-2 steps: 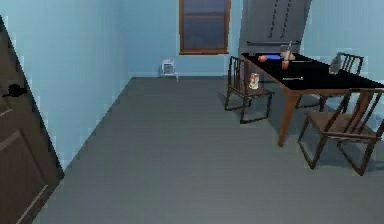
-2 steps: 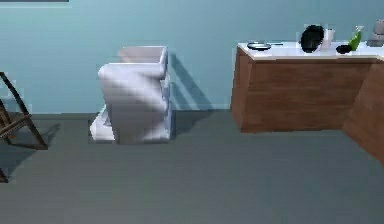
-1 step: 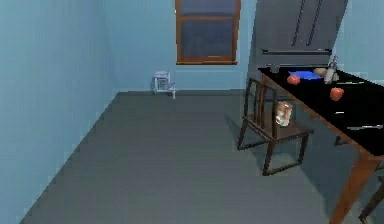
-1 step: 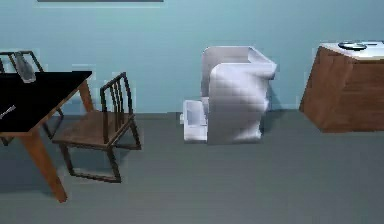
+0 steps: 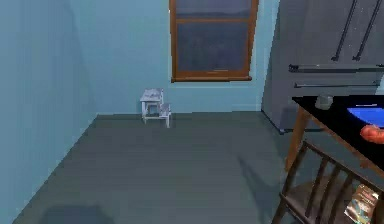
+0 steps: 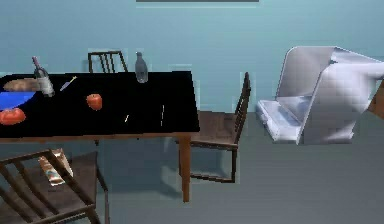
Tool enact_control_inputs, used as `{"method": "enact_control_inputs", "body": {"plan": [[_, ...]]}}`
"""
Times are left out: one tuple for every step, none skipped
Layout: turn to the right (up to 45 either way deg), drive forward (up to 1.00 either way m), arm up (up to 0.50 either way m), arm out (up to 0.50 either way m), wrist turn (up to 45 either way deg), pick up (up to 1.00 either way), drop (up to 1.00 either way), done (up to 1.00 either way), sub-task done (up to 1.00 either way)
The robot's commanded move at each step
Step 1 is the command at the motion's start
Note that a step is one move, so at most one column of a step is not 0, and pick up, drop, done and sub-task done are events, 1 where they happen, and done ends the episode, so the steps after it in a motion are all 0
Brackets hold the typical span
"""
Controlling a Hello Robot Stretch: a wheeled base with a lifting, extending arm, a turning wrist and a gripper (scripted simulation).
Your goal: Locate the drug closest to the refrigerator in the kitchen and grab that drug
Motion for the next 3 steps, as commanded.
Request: {"method": "enact_control_inputs", "body": {"plan": [[3.0,0.0,0.0,0.0,0.0,0.0,0.0,0.0,0.0],[0.0,1.0,0.0,0.0,0.0,0.0,0.0,0.0,0.0],[3.0,0.0,0.0,0.0,0.0,0.0,0.0,0.0,0.0]]}}
